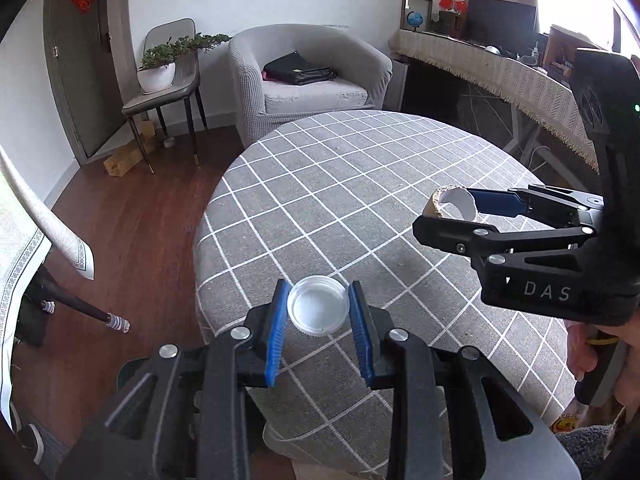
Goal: Collect trash
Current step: 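Lift the bottle cap with the left tool while the right tool grasps the cardboard tape ring, then carry the bottle cap and tape ring over the teal bin with both tools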
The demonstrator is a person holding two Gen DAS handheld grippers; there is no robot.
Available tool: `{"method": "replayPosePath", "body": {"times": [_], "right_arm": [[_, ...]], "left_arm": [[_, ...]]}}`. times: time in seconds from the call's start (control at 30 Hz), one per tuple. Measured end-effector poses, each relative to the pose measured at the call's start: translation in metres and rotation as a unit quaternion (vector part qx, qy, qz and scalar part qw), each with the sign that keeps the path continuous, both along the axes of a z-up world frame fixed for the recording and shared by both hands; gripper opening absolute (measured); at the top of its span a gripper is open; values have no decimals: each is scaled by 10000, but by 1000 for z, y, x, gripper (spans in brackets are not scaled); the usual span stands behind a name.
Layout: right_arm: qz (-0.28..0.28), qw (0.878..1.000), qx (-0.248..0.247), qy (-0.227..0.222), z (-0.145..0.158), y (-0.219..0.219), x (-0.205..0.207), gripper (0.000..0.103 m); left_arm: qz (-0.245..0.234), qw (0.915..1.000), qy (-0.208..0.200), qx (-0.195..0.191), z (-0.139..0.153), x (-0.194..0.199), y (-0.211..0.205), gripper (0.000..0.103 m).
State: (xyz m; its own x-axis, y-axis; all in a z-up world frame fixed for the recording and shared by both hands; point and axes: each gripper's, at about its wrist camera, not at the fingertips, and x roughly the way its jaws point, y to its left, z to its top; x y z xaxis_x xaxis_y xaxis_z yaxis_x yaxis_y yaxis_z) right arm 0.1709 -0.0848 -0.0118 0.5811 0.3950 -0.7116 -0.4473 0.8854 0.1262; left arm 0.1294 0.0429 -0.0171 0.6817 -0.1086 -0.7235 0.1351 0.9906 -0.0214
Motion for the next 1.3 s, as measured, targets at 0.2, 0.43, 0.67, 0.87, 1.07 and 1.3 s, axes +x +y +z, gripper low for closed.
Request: {"method": "replayPosePath", "body": {"times": [0.2, 0.43, 0.67, 0.87, 1.07, 1.3], "right_arm": [[145, 9999, 71, -31, 2, 27, 0, 61], [385, 9992, 90, -62, 3, 63, -4, 61], [651, 9978, 71, -61, 0, 100, -7, 61], [958, 9953, 80, -85, 1, 137, -14, 61], [1128, 9935, 123, -57, -2, 167, -17, 61], [1291, 9911, 312, 74, -6, 197, -20, 61]], "left_arm": [[264, 9996, -22, -15, 4, -3, 32, 32], [573, 9983, 15, -59, -7, -9, 72, 32], [893, 9959, 142, -17, -22, -12, 115, 32], [1196, 9920, 410, -30, -46, -15, 154, 32], [1391, 9876, 722, -60, -71, -21, 187, 33], [1621, 9802, 1139, 38, -102, -30, 218, 33]]}}
